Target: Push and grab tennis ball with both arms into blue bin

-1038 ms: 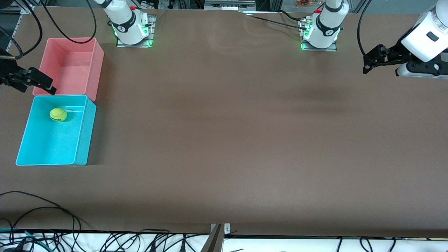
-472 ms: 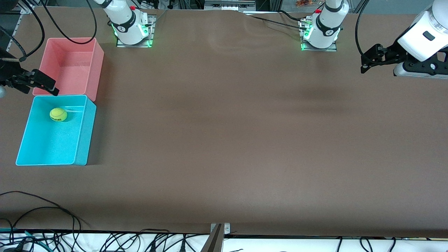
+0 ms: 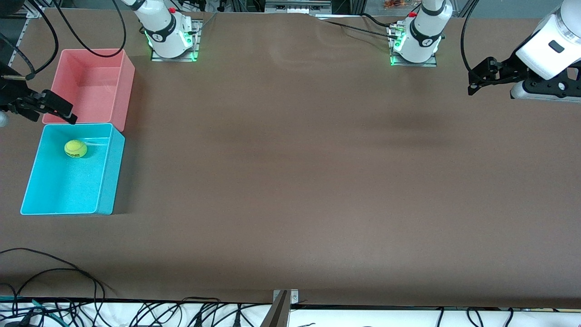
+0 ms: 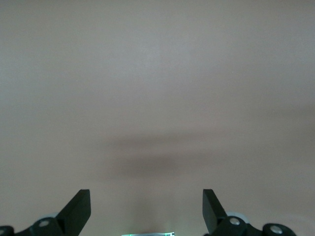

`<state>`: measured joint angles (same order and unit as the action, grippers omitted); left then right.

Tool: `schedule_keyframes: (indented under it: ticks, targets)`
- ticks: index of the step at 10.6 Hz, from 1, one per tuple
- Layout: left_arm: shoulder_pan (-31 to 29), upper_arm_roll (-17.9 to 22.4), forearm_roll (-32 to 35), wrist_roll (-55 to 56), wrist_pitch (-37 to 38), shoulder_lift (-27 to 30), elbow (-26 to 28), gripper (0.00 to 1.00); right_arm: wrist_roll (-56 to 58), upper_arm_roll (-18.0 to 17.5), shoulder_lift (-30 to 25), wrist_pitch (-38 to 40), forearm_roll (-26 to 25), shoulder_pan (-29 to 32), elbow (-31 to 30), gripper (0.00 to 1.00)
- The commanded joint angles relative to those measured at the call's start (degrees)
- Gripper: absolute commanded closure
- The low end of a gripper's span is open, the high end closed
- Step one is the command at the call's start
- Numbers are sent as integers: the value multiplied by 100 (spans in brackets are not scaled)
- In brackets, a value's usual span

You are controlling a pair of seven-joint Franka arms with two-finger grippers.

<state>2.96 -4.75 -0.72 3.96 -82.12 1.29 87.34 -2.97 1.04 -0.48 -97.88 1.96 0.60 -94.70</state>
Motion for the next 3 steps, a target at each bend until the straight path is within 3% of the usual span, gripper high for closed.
schedule_keyframes:
  ticks: [1, 3]
  targets:
    - [11, 10, -16, 43, 143, -76, -208, 0, 86, -42, -49, 23, 85, 55, -40, 0]
    - [2, 18, -16, 43, 152, -76, -208, 0, 77, -51, -49, 15, 85, 54, -40, 0]
